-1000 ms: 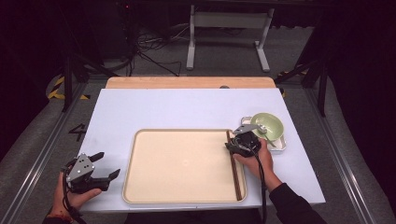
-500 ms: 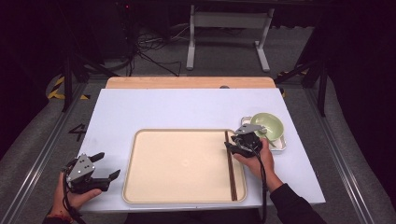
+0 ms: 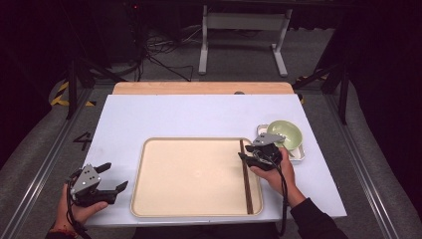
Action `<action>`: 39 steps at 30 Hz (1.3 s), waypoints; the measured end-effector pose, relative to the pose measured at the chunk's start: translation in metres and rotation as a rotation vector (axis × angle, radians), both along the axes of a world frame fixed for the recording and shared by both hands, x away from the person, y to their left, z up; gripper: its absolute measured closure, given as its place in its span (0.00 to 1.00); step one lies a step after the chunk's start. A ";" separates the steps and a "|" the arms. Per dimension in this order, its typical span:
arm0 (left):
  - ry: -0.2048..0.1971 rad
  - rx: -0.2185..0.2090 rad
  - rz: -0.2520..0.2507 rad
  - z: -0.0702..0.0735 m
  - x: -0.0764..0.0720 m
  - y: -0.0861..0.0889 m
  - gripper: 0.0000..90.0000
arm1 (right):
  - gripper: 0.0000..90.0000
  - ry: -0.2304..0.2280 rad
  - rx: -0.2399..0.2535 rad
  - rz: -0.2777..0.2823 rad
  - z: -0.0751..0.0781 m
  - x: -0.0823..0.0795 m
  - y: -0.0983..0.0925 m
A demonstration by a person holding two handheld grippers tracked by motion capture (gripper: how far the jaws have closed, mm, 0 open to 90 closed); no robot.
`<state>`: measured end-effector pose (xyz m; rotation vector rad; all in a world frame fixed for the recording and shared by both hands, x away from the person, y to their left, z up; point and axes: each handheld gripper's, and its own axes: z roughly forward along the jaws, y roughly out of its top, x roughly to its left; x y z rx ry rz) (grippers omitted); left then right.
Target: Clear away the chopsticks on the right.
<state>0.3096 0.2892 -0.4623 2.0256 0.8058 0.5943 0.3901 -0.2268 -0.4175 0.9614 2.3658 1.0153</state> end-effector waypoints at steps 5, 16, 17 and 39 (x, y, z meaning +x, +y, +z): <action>0.002 0.001 0.000 0.000 0.000 0.000 0.18 | 0.65 -0.021 0.028 0.019 0.011 -0.010 -0.005; 0.008 0.004 -0.005 -0.001 0.003 -0.002 0.18 | 0.58 -0.101 0.090 0.042 0.046 -0.035 -0.024; 0.008 0.004 -0.009 -0.001 0.003 -0.003 0.18 | 0.57 -0.100 0.092 0.038 0.047 -0.036 -0.026; 0.015 0.010 -0.018 -0.001 0.005 -0.004 0.18 | 0.44 -0.105 0.094 -0.200 0.061 -0.033 -0.089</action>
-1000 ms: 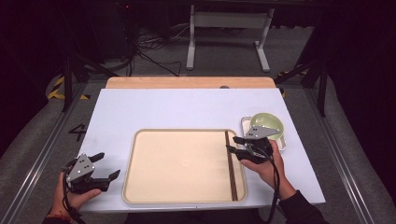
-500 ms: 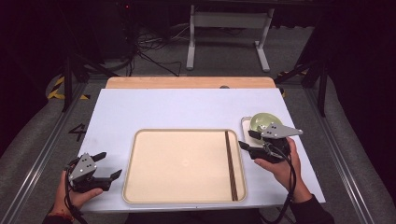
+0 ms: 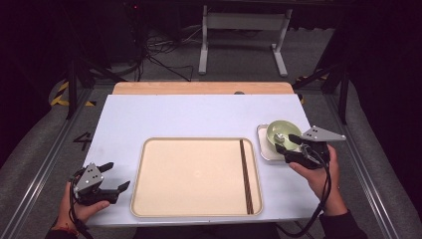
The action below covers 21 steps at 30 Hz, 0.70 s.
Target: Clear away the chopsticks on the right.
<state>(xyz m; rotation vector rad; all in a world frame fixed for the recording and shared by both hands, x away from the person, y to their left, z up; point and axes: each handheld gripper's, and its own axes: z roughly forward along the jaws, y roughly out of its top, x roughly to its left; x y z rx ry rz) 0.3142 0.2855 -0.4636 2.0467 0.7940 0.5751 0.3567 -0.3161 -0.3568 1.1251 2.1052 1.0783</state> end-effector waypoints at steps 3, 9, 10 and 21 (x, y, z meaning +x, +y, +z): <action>0.001 0.001 0.000 0.000 0.000 0.000 0.18 | 0.45 0.020 0.021 0.003 -0.002 0.000 -0.004; 0.002 0.000 0.000 0.000 0.000 -0.001 0.18 | 0.45 0.049 0.046 0.005 -0.003 -0.003 -0.007; 0.003 -0.001 0.000 0.000 0.000 -0.001 0.18 | 0.45 0.058 0.043 0.002 -0.005 -0.002 -0.008; 0.005 0.009 -0.004 0.000 0.001 0.000 0.18 | 0.60 0.158 0.018 -0.088 -0.027 0.007 -0.030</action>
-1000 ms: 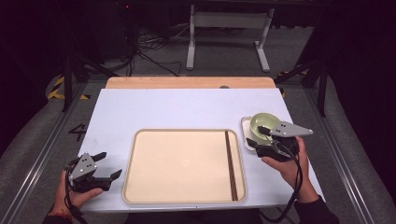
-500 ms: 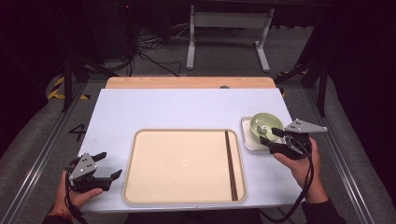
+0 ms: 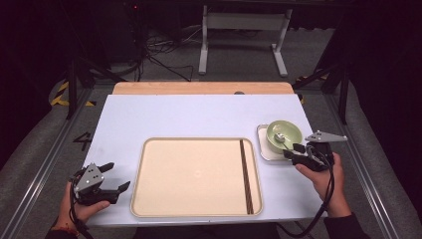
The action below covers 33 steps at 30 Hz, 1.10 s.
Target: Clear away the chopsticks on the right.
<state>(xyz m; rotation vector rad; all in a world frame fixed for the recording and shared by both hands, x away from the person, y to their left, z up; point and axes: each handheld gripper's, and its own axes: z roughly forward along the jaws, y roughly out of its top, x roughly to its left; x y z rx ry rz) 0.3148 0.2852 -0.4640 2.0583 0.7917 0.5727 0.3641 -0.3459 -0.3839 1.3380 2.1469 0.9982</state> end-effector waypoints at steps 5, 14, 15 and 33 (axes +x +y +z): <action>0.004 -0.002 -0.001 0.000 0.000 -0.001 0.18 | 0.68 0.018 0.072 -0.027 -0.005 0.002 -0.015; 0.005 0.001 0.000 0.000 0.000 -0.001 0.18 | 0.91 -0.006 0.114 -0.086 -0.008 0.004 -0.033; 0.004 0.003 0.001 0.000 0.000 -0.001 0.18 | 0.91 -0.006 0.121 -0.092 -0.009 0.005 -0.035; -0.025 -0.028 0.010 0.006 0.002 0.006 0.18 | 0.92 -0.059 0.161 -0.095 -0.011 0.009 -0.050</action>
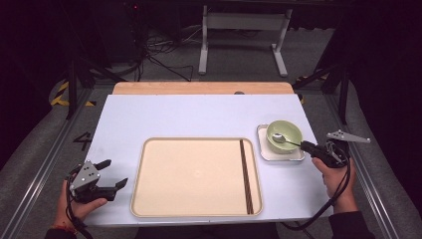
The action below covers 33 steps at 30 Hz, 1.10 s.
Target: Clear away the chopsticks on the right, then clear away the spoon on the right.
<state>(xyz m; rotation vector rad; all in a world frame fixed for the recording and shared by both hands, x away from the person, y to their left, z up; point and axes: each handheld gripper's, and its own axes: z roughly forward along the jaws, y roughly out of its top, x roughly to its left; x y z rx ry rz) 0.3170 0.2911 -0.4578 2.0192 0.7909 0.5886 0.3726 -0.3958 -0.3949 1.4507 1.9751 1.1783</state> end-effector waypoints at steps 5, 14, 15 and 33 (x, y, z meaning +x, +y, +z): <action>-0.001 -0.001 -0.003 0.000 -0.002 -0.001 0.18 | 0.93 -0.027 -0.003 0.004 0.003 -0.003 0.001; -0.004 -0.005 -0.008 0.001 -0.003 0.000 0.18 | 0.95 -0.042 -0.011 0.010 0.004 -0.003 0.004; -0.005 -0.005 -0.009 0.001 -0.003 -0.001 0.18 | 0.96 -0.043 -0.009 0.011 0.004 -0.003 0.004; -0.008 0.004 -0.011 0.001 -0.003 -0.003 0.18 | 1.00 -0.046 0.001 0.026 0.002 -0.002 0.006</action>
